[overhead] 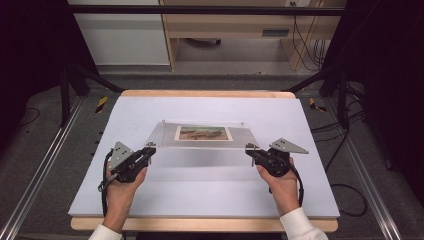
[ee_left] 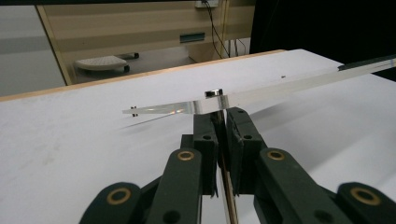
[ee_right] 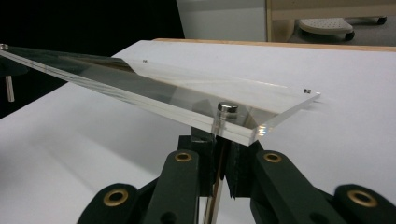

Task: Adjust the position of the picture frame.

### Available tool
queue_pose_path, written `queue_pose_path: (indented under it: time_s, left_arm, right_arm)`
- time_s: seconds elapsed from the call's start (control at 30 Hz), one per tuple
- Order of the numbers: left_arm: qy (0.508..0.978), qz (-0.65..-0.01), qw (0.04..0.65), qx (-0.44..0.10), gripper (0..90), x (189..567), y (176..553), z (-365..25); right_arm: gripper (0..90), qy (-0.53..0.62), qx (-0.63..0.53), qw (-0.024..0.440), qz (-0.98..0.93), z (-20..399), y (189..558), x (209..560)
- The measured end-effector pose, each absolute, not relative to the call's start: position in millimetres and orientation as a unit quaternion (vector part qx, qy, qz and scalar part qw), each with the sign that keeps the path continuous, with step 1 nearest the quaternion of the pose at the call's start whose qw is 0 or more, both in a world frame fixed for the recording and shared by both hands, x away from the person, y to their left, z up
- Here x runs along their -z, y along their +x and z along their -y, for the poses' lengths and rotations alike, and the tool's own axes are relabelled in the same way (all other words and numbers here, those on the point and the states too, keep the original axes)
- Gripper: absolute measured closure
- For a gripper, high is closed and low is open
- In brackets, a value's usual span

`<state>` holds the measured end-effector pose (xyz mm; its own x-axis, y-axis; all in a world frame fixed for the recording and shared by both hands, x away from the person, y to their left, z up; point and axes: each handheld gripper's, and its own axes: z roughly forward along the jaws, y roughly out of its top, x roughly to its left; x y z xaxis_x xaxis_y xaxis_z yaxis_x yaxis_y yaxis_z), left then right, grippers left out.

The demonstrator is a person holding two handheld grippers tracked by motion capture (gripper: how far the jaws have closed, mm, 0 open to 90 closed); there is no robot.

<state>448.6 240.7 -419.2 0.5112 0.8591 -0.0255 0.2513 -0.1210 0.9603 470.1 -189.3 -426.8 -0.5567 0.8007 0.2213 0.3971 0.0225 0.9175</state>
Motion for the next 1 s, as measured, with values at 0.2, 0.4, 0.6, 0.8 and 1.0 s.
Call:
queue_pose_path:
  time_s: [0.2, 0.4, 0.6, 0.8, 1.0]
  left_arm:
    - [0.692, -0.402, 0.526, -0.289, 82.2, 421, 446, -243]
    - [0.697, -0.399, 0.522, -0.286, 81.7, 426, 445, -243]
    - [0.7, -0.395, 0.521, -0.286, 81.6, 427, 445, -240]
    - [0.702, -0.395, 0.519, -0.287, 81.5, 429, 444, -240]
    - [0.709, -0.393, 0.512, -0.285, 81.2, 431, 443, -241]
  right_arm:
    - [83.5, 0.432, -0.547, 0.182, -0.694, 186, 469, 428]
    - [83.4, 0.432, -0.544, 0.184, -0.696, 186, 465, 430]
    - [83.4, 0.434, -0.543, 0.185, -0.694, 189, 460, 430]
    - [83.5, 0.435, -0.543, 0.185, -0.695, 189, 459, 431]
    - [83.5, 0.433, -0.542, 0.184, -0.697, 189, 458, 433]
